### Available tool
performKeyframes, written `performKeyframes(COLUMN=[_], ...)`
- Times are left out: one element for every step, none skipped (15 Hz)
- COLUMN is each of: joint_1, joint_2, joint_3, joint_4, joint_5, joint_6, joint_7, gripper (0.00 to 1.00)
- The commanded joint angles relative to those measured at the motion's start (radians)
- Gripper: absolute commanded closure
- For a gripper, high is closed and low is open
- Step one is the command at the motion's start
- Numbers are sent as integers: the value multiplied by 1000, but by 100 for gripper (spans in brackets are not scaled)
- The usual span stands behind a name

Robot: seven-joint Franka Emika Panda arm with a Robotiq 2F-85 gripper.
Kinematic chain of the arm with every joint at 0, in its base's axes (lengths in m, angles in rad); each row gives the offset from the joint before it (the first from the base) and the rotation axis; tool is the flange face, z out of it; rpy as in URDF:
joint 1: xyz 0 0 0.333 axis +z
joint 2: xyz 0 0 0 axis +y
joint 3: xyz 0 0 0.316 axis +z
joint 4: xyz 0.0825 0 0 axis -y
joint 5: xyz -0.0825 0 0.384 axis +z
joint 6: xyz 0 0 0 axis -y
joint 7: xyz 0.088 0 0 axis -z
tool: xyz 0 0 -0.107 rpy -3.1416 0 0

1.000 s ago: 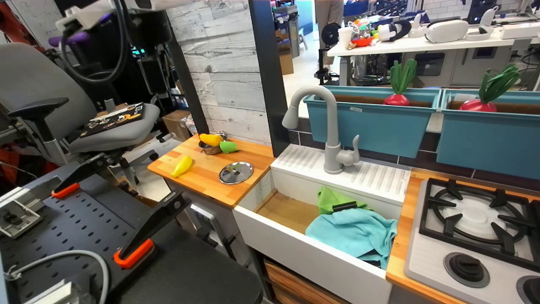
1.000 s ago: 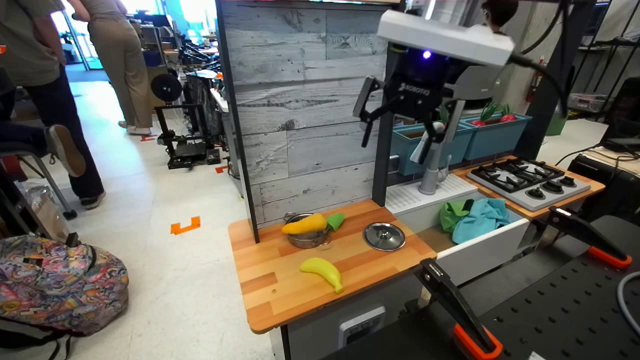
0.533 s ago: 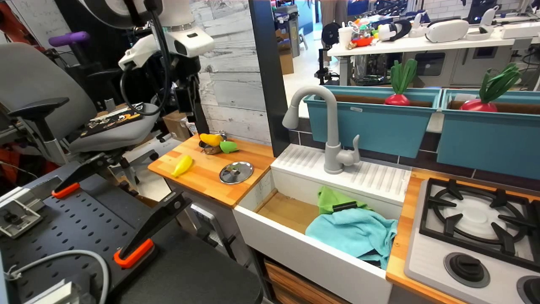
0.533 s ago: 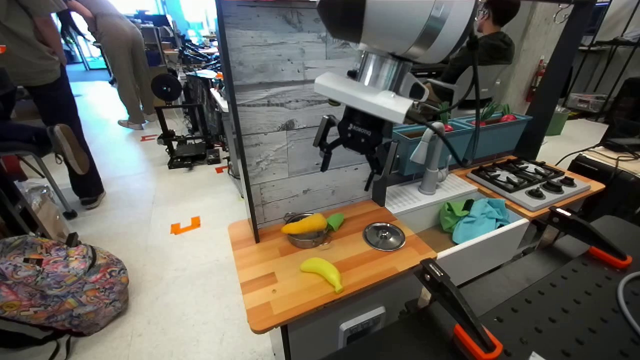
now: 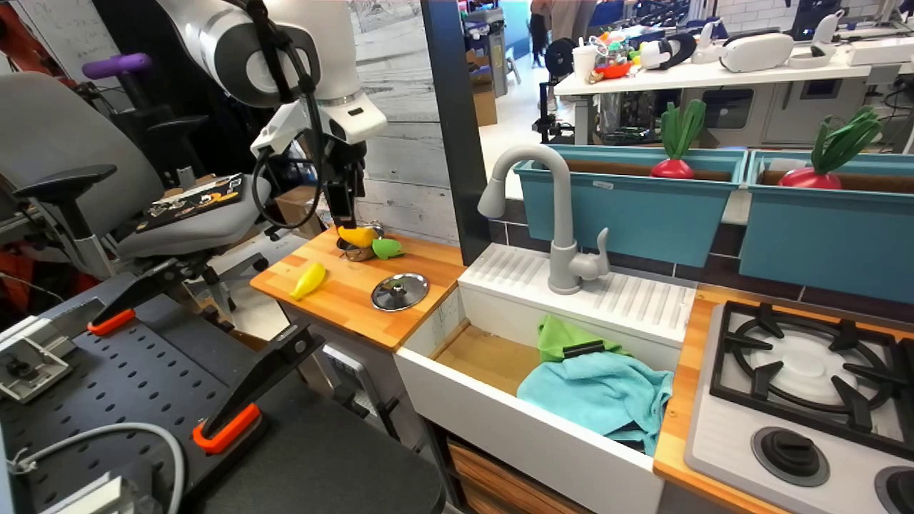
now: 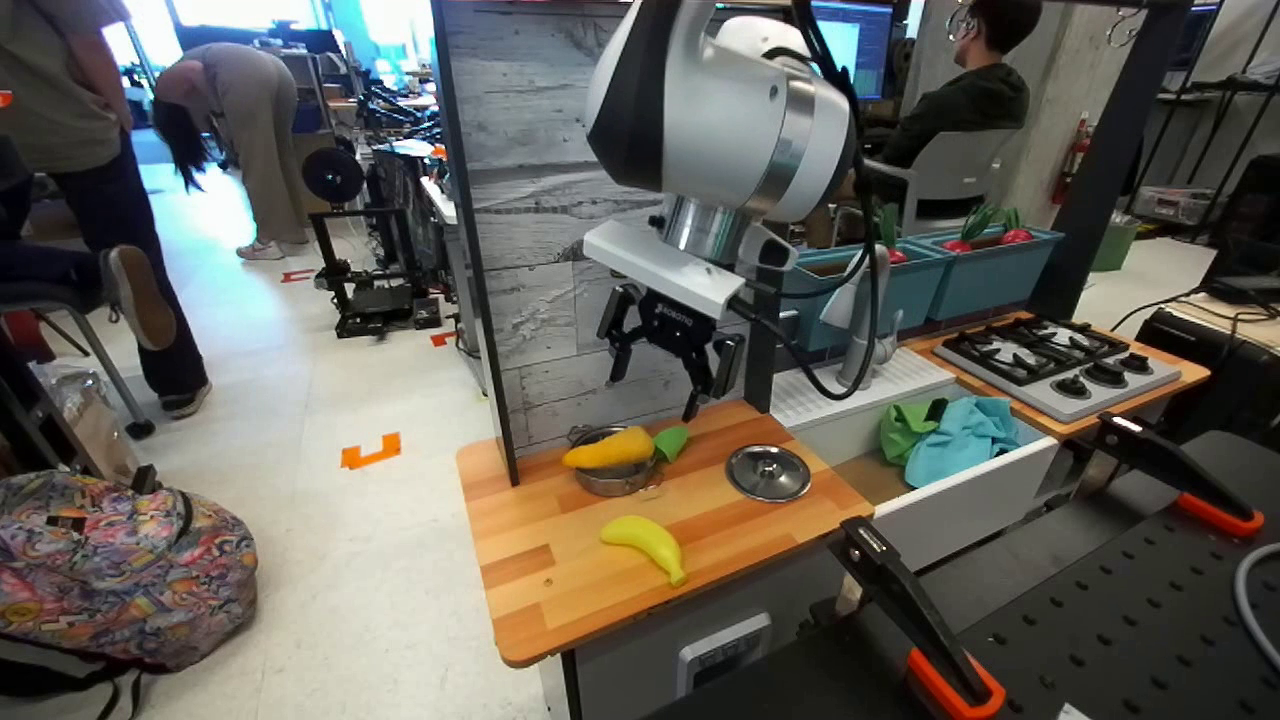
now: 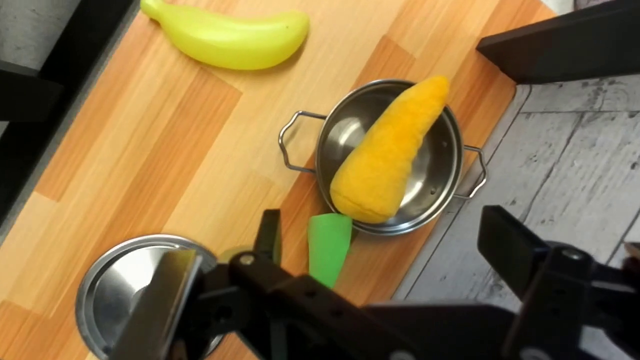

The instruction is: Pick up the carrot plush toy and put it on the counter

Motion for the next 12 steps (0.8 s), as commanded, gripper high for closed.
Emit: performKeyframes(joint_1=[28, 33, 36, 39, 43, 46, 47, 48, 47, 45, 41, 39], joint_2=[94, 111, 127, 140, 152, 160, 170, 177, 183, 186, 187, 186], joint_3=[-14, -17, -19, -21, -24, -28, -31, -34, -35, -36, -34, -33], joint_4=[109, 126, 143, 157, 169, 178, 188, 197, 204, 209, 210, 210], joint_5=[-2, -6, -9, -11, -15, -18, -20, -21, -22, -21, -20, -20], joint_6=[14, 16, 13, 10, 9, 6, 5, 4, 2, 0, -1, -3], joint_7=[53, 62, 71, 79, 86, 92, 95, 98, 100, 101, 98, 95], gripper=[0, 0, 0, 0, 25, 28, 34, 44, 51, 60, 66, 73])
